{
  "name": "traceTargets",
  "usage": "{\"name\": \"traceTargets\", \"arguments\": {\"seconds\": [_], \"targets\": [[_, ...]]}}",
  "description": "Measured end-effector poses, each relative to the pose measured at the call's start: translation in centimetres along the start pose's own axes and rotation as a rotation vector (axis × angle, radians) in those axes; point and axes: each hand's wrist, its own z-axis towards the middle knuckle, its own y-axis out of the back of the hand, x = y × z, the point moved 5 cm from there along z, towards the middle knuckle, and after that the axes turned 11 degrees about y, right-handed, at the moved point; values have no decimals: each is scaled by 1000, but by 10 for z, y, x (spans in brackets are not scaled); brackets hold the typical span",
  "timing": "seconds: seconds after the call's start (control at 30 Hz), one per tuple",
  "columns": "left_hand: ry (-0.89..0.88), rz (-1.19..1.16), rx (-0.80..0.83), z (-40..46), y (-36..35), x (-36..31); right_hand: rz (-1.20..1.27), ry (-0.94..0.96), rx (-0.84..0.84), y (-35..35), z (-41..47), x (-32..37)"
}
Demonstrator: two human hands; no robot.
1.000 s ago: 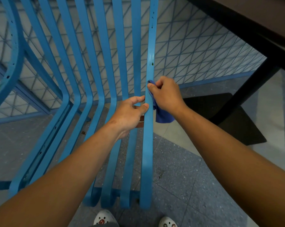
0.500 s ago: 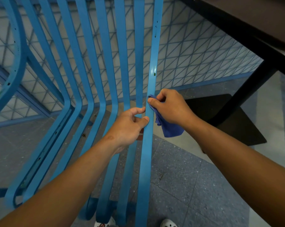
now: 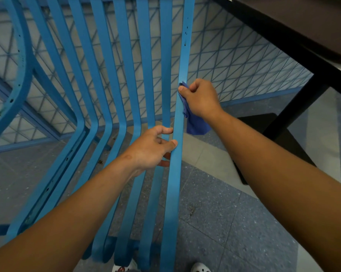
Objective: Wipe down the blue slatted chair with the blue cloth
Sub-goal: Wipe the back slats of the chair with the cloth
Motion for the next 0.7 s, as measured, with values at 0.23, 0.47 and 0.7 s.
{"name": "traceTargets", "arguments": {"seconds": [0.23, 0.47, 0.7], "targets": [[-56, -130, -116, 21, 3, -13, 0, 6, 94, -4, -26, -10], [-103, -92, -125, 43, -2, -30, -41, -56, 193, 2, 7, -5], [-80, -94, -63, 43, 0, -30, 12, -46, 6, 7, 46, 13]]}}
